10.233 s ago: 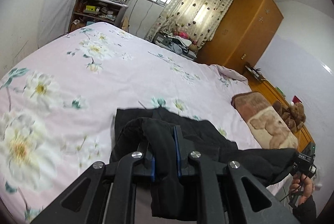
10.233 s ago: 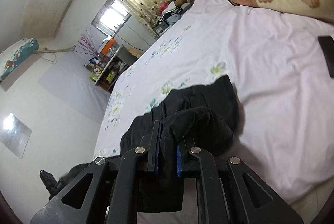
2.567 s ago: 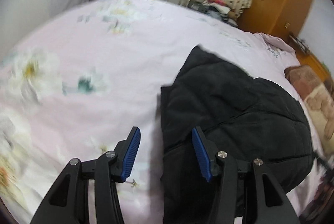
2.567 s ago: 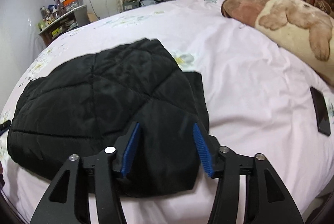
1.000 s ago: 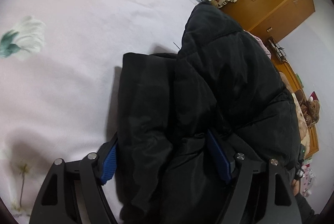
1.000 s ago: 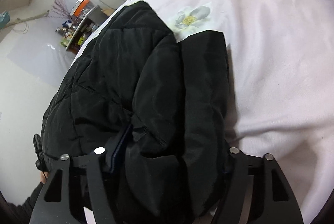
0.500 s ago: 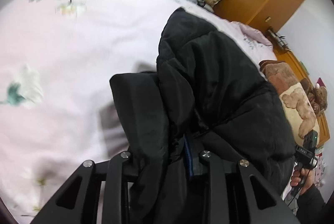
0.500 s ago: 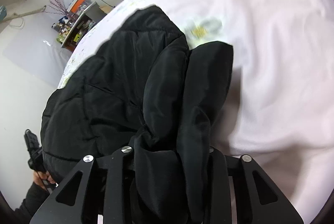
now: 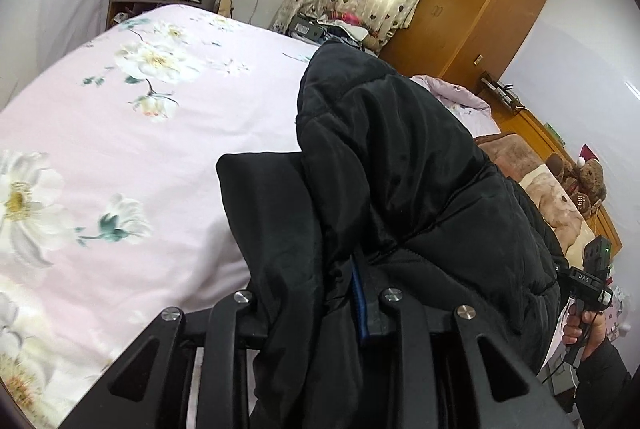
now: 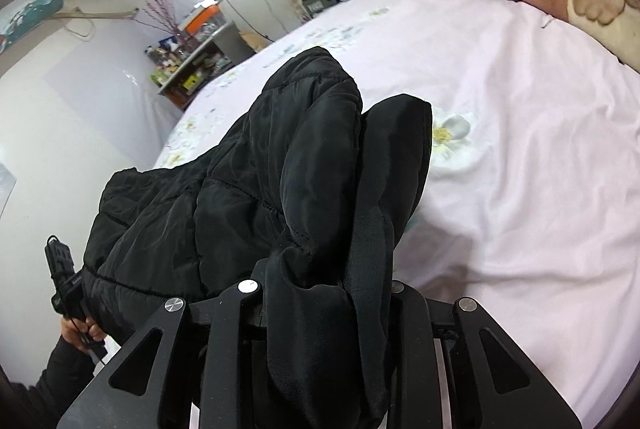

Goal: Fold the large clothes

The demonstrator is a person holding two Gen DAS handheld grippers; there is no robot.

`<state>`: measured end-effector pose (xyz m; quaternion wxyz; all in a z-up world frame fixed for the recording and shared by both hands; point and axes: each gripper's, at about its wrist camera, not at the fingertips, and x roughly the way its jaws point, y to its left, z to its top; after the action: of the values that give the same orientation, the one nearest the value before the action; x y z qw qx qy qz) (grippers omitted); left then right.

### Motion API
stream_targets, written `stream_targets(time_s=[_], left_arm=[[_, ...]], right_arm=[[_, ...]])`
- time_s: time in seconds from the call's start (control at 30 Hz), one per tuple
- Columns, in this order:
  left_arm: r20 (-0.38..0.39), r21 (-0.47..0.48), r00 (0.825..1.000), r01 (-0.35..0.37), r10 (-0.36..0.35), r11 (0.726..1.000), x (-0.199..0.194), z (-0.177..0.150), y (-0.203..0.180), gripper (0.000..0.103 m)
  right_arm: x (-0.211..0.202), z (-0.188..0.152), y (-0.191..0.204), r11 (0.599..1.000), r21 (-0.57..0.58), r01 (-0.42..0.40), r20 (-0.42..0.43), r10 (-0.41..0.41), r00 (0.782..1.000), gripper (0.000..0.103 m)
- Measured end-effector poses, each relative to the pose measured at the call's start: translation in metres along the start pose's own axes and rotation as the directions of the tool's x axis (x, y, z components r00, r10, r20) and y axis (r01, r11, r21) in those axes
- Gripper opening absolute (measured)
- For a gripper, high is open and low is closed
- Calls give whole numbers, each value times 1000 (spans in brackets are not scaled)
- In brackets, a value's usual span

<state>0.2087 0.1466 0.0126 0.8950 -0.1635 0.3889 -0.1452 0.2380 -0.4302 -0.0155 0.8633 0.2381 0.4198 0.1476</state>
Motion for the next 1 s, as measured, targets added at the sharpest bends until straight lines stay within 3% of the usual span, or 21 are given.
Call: stream_targets(time_s=[0.27,0.5,0.8,1.0], left_arm=[[23,7,1000,-21,20,1000,-30,-12,1,28],[37,22,999,5,-6,1000,-16,6,-21,28],[36,76,998,55,-58,996,52,48,-68,29],[-18,71,999,50,-49,996,110,37,-70,29]], right_arm=[[-5,-14,28,999,-22,-29,7,29,1000,26],[-14,2,24,999,-37,-11,31,12,999,26],[-14,65,-26,999,-8,43,90,-42,995,27],[16,82,-67,997,13,72,70,-73,995,27]])
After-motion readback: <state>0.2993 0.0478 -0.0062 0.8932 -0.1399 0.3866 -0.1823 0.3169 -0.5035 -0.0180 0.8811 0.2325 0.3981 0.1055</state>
